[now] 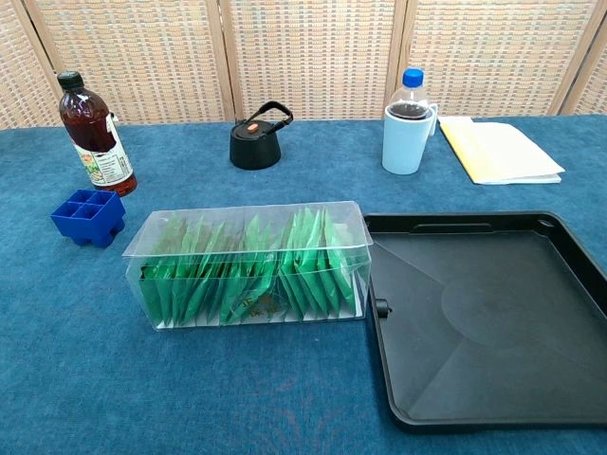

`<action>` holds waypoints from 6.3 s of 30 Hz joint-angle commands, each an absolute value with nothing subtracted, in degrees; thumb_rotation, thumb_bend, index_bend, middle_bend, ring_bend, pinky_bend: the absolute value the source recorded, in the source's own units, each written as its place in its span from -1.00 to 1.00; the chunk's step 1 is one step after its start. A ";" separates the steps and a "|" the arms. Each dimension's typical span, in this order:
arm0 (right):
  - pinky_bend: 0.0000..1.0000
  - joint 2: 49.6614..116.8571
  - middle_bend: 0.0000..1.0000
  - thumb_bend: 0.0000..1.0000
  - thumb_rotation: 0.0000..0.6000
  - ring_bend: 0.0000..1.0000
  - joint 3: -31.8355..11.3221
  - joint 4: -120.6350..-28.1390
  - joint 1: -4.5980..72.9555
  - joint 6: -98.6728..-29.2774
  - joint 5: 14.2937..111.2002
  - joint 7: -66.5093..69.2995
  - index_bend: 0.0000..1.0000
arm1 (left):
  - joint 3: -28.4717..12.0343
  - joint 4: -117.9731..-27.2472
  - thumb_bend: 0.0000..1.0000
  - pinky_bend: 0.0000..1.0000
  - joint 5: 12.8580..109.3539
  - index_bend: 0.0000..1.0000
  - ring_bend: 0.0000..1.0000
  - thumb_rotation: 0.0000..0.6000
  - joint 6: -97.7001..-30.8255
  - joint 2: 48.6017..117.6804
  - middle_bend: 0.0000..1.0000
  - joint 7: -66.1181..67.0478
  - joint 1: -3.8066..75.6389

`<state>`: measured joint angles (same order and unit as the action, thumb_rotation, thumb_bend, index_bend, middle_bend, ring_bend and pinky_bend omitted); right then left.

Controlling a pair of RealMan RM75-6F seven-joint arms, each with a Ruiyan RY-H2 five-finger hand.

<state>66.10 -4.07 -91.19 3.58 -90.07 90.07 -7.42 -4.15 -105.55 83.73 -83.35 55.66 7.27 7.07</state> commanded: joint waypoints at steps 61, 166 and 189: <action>-1.00 97.35 -1.00 -0.07 1.00 -1.00 -16.61 -93.57 54.97 -53.36 50.15 -32.04 -0.36 | -4.87 -104.00 -0.83 -1.00 81.06 -1.00 -1.00 1.00 -80.93 55.33 -1.00 3.72 8.64; -0.98 92.00 -0.83 -0.02 1.00 -1.00 -7.19 -87.35 56.98 -49.49 71.47 -23.41 -0.06 | -4.46 -102.83 -0.83 -1.00 78.78 -1.00 -1.00 1.00 -75.78 54.53 -1.00 -0.02 11.20; -0.91 94.28 -0.77 0.04 1.00 -1.00 -7.47 -84.50 55.66 -50.41 74.73 -20.20 0.11 | -4.41 -102.78 -0.83 -1.00 78.58 -1.00 -1.00 1.00 -75.54 54.50 -1.00 -0.15 11.38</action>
